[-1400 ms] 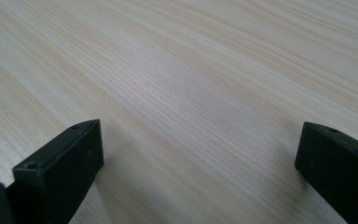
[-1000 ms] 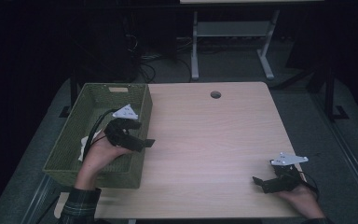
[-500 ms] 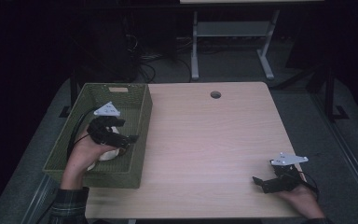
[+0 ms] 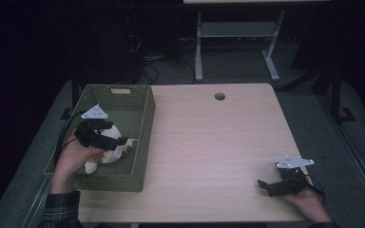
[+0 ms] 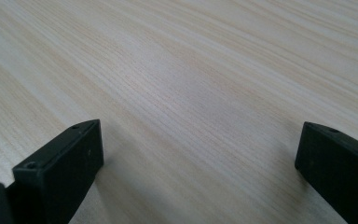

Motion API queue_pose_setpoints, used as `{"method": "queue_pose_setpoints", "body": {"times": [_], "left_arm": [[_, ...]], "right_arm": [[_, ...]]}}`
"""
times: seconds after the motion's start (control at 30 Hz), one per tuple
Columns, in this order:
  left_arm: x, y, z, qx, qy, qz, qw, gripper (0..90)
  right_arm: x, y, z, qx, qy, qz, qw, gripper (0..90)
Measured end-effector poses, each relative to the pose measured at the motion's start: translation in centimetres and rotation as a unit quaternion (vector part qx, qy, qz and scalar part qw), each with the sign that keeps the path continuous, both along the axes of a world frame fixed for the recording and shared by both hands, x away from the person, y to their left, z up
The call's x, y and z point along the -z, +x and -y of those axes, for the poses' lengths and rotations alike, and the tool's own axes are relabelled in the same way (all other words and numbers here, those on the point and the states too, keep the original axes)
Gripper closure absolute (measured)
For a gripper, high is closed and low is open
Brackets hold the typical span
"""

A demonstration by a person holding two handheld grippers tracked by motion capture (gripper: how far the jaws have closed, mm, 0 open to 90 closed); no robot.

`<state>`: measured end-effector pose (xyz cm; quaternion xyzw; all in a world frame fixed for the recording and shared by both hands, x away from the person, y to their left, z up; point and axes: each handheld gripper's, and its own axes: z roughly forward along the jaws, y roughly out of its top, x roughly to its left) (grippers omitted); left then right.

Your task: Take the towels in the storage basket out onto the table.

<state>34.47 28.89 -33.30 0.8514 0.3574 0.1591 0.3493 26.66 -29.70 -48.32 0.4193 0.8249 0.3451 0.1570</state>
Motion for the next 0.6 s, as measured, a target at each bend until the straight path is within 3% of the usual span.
{"method": "queue_pose_setpoints", "body": {"times": [0.27,0.4,0.6], "left_arm": [[1.8,0.8,-1.6,-0.014,0.007,-0.008,0.9999,14.4],[3.1,1.3,-2.2,-0.018,0.028,-0.014,0.9994,14.4],[4.6,1.8,-2.8,-0.022,0.036,-0.025,0.9988,14.4]], "right_arm": [[0.0,0.0,0.0,0.0,0.0,0.0,1.0,0.7],[0.0,0.0,0.0,0.0,0.0,0.0,1.0,0.8],[0.0,0.0,0.0,0.0,0.0,0.0,1.0,0.7]]}}
